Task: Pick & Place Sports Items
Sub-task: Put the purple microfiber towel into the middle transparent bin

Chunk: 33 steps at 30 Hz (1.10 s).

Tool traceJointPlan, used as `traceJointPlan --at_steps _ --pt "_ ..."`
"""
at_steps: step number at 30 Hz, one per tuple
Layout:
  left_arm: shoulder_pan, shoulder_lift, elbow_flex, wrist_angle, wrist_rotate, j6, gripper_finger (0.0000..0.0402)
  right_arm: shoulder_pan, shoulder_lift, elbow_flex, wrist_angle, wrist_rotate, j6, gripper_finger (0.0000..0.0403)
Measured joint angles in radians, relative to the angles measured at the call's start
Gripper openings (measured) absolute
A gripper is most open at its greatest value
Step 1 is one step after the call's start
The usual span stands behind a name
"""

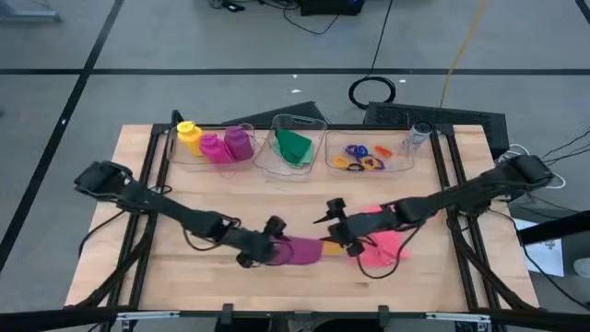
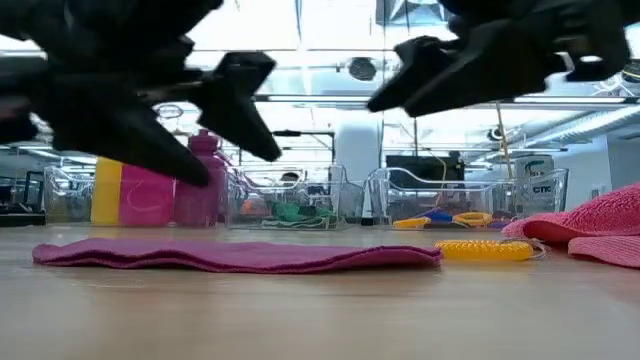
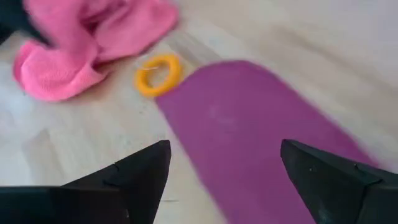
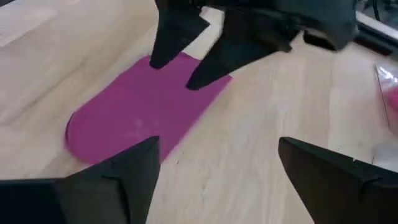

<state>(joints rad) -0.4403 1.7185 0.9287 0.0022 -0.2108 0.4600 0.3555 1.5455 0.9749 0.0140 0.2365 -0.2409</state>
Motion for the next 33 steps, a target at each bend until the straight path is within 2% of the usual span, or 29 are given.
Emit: traceJointPlan --at_steps 3,15,25,28,33 --pt "0.017 0.032 0.064 -0.104 -0.011 0.118 0.0257 0.003 -0.062 -0.075 0.018 0.005 0.047 0.0242" --pt "0.033 0.109 0.336 -0.487 0.013 0.405 0.0257 0.003 -0.229 -0.342 0.244 0.007 0.196 0.0242" --pt "0.018 0.293 0.578 -0.786 -0.007 0.628 0.0257 0.003 -0.242 -0.364 0.259 0.006 0.222 0.0242" --pt "0.012 0.323 0.608 -0.819 -0.016 0.703 0.0257 0.003 -0.242 -0.364 0.259 0.004 0.228 0.0242" --pt "0.006 0.342 0.616 -0.817 -0.002 0.741 0.0257 0.003 -0.242 -0.364 0.259 0.003 0.23 0.0242"
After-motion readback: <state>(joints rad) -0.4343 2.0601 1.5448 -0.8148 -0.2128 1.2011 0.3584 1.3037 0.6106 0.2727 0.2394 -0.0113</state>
